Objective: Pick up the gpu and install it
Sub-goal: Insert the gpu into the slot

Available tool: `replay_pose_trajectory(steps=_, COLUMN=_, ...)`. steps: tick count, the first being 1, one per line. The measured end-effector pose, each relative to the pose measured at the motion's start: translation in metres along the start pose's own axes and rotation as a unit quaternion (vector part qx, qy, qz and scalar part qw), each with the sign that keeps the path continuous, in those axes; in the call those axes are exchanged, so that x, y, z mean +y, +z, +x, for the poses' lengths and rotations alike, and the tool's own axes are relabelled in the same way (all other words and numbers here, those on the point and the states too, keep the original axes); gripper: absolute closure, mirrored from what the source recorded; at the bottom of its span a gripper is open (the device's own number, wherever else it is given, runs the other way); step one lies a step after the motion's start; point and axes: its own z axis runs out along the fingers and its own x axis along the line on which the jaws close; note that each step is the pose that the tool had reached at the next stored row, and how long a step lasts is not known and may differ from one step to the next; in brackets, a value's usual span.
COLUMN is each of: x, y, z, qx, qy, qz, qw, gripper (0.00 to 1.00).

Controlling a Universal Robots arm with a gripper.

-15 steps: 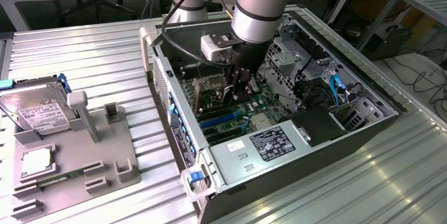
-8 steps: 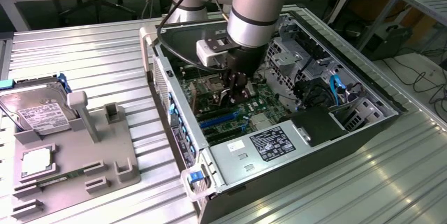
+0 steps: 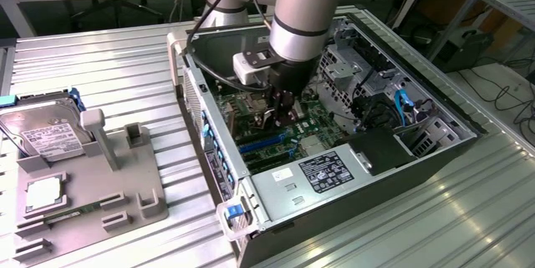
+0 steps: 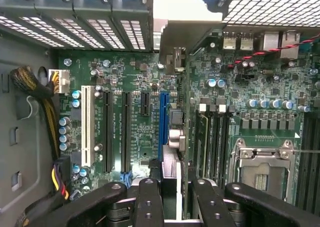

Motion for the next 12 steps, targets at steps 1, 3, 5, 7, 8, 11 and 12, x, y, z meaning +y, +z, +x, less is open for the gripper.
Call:
replay_pose_trajectory(steps=1, x=0.0000, y=0.0005, z=0.0011, qx=-0.0001, qy=0.000, qz=0.0000, qw=1.0000, gripper=0.72)
replay_pose_trajectory(steps=3, x=0.0013, y=0.0007, z=0.0029, qx=-0.0001, qy=0.000, qz=0.0000, qw=1.0000, gripper=0.72)
replay_pose_trajectory(steps=5, x=0.0034, y=0.0017, z=0.0032, qx=-0.0002, qy=0.000, qz=0.0000, qw=1.0000, gripper=0.72)
replay_pose_trajectory(steps=7, x=0.0037, y=0.0028, z=0.0039, qx=-0.0001, qy=0.002, qz=0.0000, qw=1.0000, gripper=0.72)
replay_pose_trajectory(steps=8, x=0.0037, y=0.0035, z=0.0042, qx=-0.0001, qy=0.004, qz=0.0000, qw=1.0000, gripper=0.72)
replay_pose_trajectory(steps=11, x=0.0038, y=0.0047, z=0.0062, qx=-0.0001, qy=0.007, qz=0.0001, qw=1.0000, gripper=0.72)
replay_pose_trajectory(steps=12, x=0.0039, y=0.0053, z=0.0066, qx=-0.0001, qy=0.008, qz=0.0001, qw=1.0000, gripper=0.72)
